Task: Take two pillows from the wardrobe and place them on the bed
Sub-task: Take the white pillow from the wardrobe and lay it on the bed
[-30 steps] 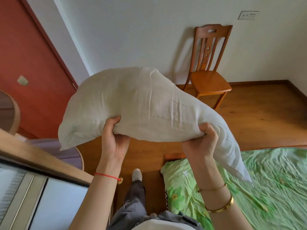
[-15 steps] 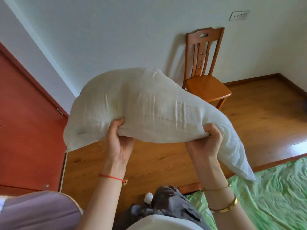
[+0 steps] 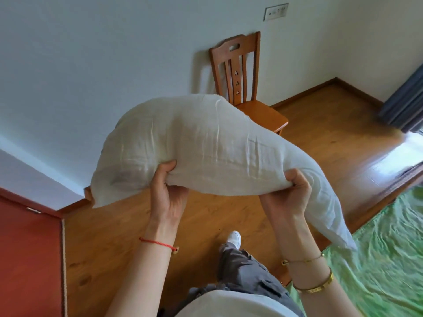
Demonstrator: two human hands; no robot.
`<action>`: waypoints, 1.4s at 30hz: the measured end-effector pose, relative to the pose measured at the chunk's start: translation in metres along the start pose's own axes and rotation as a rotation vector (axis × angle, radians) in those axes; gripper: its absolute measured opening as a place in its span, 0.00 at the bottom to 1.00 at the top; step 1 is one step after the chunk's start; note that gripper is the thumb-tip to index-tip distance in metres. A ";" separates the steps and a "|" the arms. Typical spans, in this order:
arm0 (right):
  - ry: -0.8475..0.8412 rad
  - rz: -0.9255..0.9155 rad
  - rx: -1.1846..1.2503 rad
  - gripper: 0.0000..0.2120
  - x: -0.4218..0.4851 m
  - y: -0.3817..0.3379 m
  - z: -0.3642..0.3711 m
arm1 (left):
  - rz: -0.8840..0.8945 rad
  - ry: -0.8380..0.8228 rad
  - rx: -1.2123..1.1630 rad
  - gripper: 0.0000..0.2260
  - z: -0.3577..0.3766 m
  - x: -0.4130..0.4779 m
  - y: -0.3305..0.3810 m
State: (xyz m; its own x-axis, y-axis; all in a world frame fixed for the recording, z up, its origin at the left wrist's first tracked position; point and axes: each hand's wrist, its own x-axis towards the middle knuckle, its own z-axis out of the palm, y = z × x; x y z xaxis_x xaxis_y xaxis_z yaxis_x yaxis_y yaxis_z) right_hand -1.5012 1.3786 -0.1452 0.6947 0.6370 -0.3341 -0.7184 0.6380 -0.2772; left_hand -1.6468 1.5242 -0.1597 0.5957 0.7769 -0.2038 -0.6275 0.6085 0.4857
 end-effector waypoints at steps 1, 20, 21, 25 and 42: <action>0.007 -0.022 0.011 0.30 0.012 -0.006 0.004 | -0.016 -0.016 0.016 0.22 0.007 0.017 -0.004; 0.145 -0.494 0.092 0.24 0.198 -0.204 0.026 | -0.397 -0.315 0.131 0.16 0.192 0.276 -0.198; 0.152 -0.523 0.090 0.24 0.205 -0.214 0.024 | -0.429 -0.306 0.147 0.16 0.200 0.286 -0.211; 0.181 -0.632 0.115 0.26 0.238 -0.256 0.014 | -0.502 -0.315 0.192 0.15 0.235 0.324 -0.268; 0.305 -0.975 0.229 0.24 0.402 -0.483 -0.004 | -0.787 -0.431 0.250 0.16 0.414 0.486 -0.520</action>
State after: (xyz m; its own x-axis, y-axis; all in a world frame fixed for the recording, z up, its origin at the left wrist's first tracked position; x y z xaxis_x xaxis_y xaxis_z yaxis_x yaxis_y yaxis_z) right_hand -0.8750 1.3245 -0.1492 0.9078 -0.3131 -0.2791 0.1942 0.9035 -0.3821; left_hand -0.8231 1.5187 -0.1596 0.9701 -0.0022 -0.2429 0.1324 0.8433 0.5209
